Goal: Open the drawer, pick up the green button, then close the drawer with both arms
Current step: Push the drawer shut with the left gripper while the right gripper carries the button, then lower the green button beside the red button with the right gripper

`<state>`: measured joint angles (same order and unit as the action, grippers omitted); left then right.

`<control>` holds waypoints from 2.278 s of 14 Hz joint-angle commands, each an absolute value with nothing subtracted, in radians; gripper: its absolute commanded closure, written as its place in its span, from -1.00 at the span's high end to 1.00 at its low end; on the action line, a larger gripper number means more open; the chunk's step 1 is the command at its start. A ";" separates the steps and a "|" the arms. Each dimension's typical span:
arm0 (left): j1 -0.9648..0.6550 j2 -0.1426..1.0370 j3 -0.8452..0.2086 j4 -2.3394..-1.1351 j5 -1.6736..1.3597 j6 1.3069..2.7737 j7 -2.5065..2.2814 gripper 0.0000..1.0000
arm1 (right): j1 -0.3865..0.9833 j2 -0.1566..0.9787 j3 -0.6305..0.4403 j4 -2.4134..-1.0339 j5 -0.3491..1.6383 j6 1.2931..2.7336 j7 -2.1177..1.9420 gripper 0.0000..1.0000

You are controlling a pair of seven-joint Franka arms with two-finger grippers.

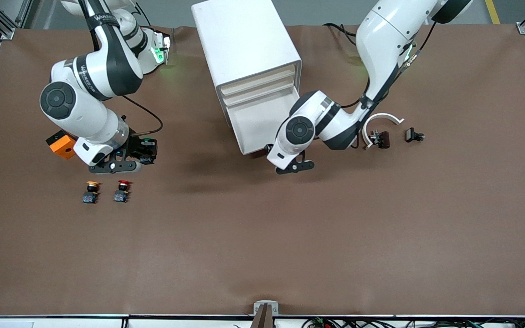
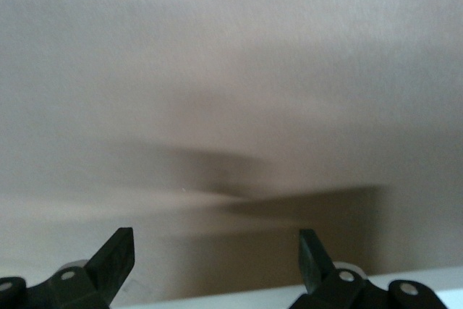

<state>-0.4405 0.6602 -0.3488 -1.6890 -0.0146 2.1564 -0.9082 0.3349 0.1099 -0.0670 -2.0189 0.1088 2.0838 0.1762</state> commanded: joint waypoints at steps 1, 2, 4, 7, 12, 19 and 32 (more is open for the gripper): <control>-0.475 0.655 -0.356 -1.710 -0.025 2.148 -0.960 1.00 | 0.286 0.072 -0.049 -2.115 0.094 2.179 0.128 -1.00; -0.480 0.657 -0.368 -1.713 -0.025 2.148 -0.977 1.00 | 0.267 0.075 -0.049 -2.144 0.095 2.227 0.100 -1.00; -0.482 0.661 -0.402 -1.713 -0.026 2.148 -1.026 1.00 | 0.235 0.084 -0.049 -2.166 0.094 2.267 0.071 -1.00; -0.482 0.661 -0.437 -1.739 -0.080 2.148 -1.048 1.00 | 0.210 0.145 -0.048 -2.171 0.098 2.337 0.066 -1.00; -0.485 0.661 -0.494 -1.769 -0.132 2.148 -1.084 1.00 | 0.207 0.264 -0.048 -2.166 0.107 2.462 0.072 -1.00; -0.540 0.660 -0.495 -1.766 -0.172 2.148 -1.212 1.00 | 0.215 0.380 -0.045 -2.131 0.201 2.556 0.097 -1.00; -0.155 0.537 -0.422 -1.517 0.215 1.953 -1.195 1.00 | 0.275 0.468 -0.052 -2.088 0.190 2.611 0.170 -1.00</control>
<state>-0.2169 0.5733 -0.4170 -1.5506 0.1611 2.0114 -1.1974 0.2841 0.4606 -0.0499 -2.1035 0.1942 2.6096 0.1613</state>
